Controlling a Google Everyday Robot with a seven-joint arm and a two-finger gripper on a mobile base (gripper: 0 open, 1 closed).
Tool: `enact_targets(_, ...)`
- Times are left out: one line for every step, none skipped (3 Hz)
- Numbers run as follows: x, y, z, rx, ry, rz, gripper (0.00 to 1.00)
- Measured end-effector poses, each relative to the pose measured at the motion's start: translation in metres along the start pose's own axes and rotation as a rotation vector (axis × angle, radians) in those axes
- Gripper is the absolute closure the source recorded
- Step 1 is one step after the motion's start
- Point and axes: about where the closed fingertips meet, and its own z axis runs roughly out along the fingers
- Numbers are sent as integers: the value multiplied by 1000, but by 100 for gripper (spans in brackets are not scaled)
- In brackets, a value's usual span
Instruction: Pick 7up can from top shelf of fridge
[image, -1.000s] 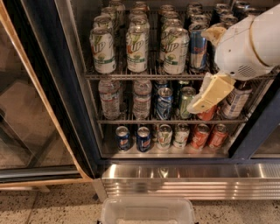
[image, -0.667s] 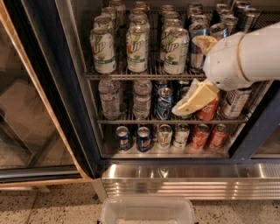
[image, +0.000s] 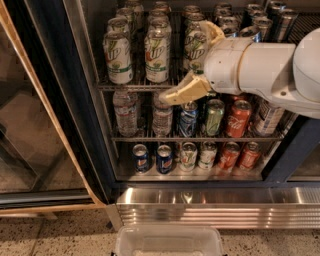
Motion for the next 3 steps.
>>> enact_targets(-18, 4, 12, 5, -43, -8, 0)
enact_targets(-18, 4, 12, 5, -43, -8, 0)
enact_targets(-27, 14, 28, -41, -73, -17, 0)
